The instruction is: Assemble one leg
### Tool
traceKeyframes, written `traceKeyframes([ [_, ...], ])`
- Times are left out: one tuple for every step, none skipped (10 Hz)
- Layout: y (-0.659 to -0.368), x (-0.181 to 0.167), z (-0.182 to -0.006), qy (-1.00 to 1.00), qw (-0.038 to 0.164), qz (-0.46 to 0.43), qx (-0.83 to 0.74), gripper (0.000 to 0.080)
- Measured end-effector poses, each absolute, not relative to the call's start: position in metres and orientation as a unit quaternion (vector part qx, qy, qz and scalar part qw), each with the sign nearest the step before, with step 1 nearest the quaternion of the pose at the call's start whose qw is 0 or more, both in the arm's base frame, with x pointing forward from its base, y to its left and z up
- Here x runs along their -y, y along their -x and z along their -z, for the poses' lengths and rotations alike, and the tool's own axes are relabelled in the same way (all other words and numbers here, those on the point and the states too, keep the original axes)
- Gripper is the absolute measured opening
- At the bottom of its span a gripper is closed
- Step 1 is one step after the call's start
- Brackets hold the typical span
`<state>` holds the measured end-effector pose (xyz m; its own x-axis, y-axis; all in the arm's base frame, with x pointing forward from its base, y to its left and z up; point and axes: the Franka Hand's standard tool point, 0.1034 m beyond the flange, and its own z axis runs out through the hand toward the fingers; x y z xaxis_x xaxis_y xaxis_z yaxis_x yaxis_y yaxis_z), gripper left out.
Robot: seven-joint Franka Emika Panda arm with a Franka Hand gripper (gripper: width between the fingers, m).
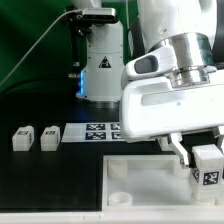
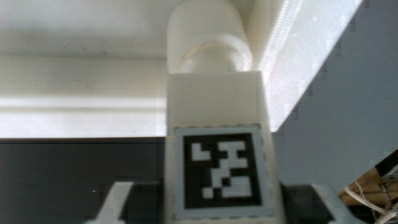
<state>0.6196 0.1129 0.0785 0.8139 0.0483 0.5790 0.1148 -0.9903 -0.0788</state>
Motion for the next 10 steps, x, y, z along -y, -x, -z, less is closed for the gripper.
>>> traceKeyframes([
  [-0.6198,-0.1126,-0.0781,0.95,0.055,0.307,0.033,0.0292],
  [-0.6198,-0.1119,-0.078,0.95,0.055,0.308,0.017,0.0292],
  [-0.62,-0.1117,-0.0783,0.951,0.054,0.305,0.008,0.0292],
  [-0.6203,-0.1112,-0.078,0.953,0.055,0.298,0.011,0.0294],
  [-0.6185,-0.1113,-0.0751,0.955,0.055,0.292,0.011,0.0294],
  [-0.6184,-0.1115,-0.0749,0.955,0.055,0.291,0.011,0.0512],
  [-0.6182,-0.1114,-0.0746,0.955,0.055,0.291,0.011,0.0512],
  [-0.618,-0.1114,-0.0742,0.955,0.055,0.29,0.011,0.062],
  [-0.6178,-0.1114,-0.074,0.955,0.055,0.29,0.011,0.064],
  [-0.6177,-0.1114,-0.0739,0.955,0.055,0.29,0.011,0.064],
])
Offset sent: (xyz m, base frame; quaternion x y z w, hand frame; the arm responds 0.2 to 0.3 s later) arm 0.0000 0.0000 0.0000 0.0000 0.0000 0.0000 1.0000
